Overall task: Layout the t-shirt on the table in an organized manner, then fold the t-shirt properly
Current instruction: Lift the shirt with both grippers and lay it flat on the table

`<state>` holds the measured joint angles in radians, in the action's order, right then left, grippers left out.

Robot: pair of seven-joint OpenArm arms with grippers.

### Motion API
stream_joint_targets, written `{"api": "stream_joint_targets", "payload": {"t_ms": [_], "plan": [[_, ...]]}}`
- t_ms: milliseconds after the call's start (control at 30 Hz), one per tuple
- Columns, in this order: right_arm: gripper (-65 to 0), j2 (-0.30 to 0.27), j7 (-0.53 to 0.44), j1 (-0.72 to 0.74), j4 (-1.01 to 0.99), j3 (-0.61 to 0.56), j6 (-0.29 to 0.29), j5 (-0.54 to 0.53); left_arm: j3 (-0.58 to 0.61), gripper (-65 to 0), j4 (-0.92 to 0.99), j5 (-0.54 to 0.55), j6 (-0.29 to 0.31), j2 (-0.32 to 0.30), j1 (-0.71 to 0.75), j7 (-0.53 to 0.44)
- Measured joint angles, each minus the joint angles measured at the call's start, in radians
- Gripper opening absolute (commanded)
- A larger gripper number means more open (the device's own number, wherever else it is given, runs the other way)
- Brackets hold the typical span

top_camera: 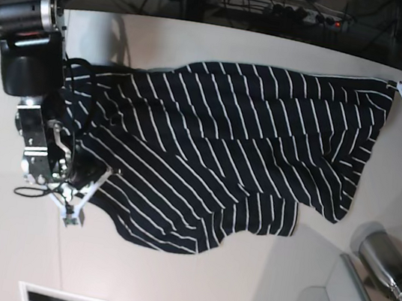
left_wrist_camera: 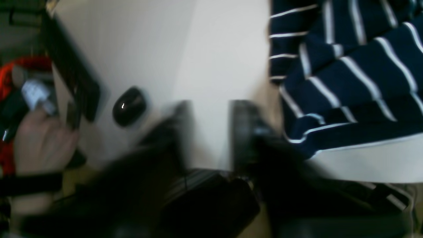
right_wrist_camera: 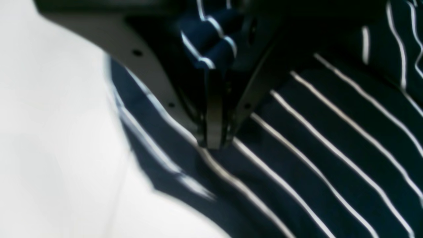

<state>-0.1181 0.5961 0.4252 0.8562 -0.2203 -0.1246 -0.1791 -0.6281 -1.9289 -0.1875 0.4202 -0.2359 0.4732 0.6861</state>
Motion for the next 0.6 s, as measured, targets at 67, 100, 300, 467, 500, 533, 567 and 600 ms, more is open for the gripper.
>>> {"api": "stream_joint_targets", "payload": {"t_ms": [67, 100, 300, 467, 500, 533, 567, 600], "plan": [[-63.5, 0.004, -0.036, 0.030, -0.098, 0.000, -0.006, 0.001, -0.018, -65.0, 0.000, 0.002, 0.001, 0.018, -0.019, -0.001], [-63.5, 0.003, -0.048, 0.046, -0.145, 0.000, -0.005, -0.001, -0.027, -65.0, 0.000, 0.004, 0.002, 0.026, -0.029, -0.001], [-63.5, -0.004, -0.192, 0.091, -0.317, 0.046, 0.028, -0.013, -0.037, -65.0, 0.001, 0.001, 0.002, 0.034, -0.034, 0.000], [-63.5, -0.050, -0.247, 0.085, -0.367, 0.208, 0.132, -0.014, -0.036, -65.0, 0.002, 0.002, 0.002, 0.034, -0.035, 0.000], [-63.5, -0.069, -0.263, 0.072, -0.365, 0.242, 0.135, -0.008, -0.036, -65.0, 0.002, 0.003, 0.002, 0.035, -0.035, -0.001], [-63.5, -0.090, -0.274, 0.059, -0.362, 0.277, 0.136, -0.005, -0.035, -65.0, 0.002, 0.002, 0.002, 0.037, -0.035, -0.001], [-63.6, -0.104, -0.273, 0.047, -0.359, 0.311, 0.154, -0.002, -0.032, -65.0, 0.002, 0.004, 0.003, 0.037, -0.035, -0.001], [-63.6, -0.114, -0.273, 0.042, -0.359, 0.346, 0.183, -0.001, -0.032, -65.0, 0.002, 0.005, 0.003, 0.037, -0.035, -0.001]]}}
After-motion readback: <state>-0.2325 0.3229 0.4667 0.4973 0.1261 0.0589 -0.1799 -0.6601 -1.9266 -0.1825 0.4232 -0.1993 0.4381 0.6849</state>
